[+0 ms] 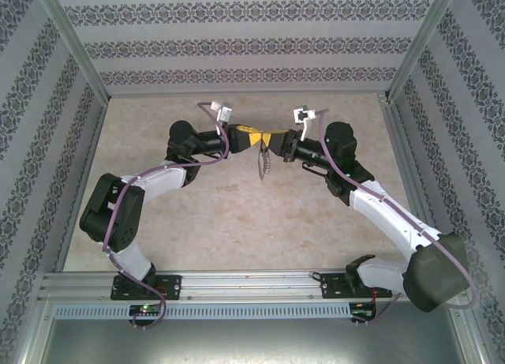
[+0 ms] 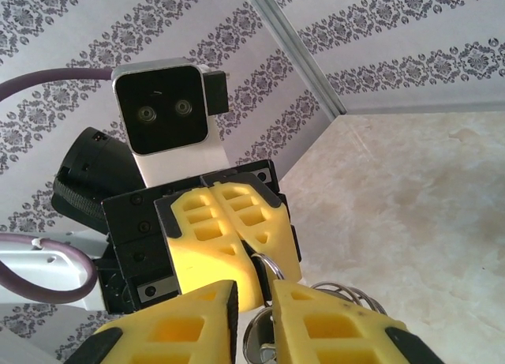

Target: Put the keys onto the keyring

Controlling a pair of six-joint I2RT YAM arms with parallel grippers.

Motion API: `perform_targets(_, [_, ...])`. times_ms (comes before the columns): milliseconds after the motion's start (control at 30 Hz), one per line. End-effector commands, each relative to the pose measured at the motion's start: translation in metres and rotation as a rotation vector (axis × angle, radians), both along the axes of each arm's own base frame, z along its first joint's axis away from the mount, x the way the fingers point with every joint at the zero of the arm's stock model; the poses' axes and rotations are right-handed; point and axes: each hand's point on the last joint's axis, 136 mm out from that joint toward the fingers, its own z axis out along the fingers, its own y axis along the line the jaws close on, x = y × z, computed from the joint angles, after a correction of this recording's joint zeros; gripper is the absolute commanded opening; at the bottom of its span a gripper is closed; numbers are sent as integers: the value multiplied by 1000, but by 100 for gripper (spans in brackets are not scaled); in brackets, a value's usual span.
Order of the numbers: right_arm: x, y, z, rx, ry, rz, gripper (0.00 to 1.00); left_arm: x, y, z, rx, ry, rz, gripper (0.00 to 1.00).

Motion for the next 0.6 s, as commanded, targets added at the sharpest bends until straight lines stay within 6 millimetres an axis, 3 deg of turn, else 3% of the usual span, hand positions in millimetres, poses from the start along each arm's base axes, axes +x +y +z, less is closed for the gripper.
perform_targets(0, [2, 4, 16, 21, -53, 0, 17, -11, 0, 19, -39, -86, -18, 0])
perform_targets(233, [1, 4, 16, 23, -56, 3, 1, -11, 0, 20, -40, -88, -18, 0])
perform_targets(433, [-1, 6, 17, 26, -60, 28, 0, -12, 0, 19, -41, -87, -17, 0])
perform_targets(467, [-1, 7, 16, 24, -56, 33, 4, -11, 0, 19, -41, -85, -15, 0])
perform_targets(500, [0, 6, 16, 25, -55, 27, 16, -12, 0, 20, -42, -87, -15, 0])
perform_targets(567, [2, 1, 16, 28, -54, 6, 23, -11, 0, 19, -42, -85, -14, 0])
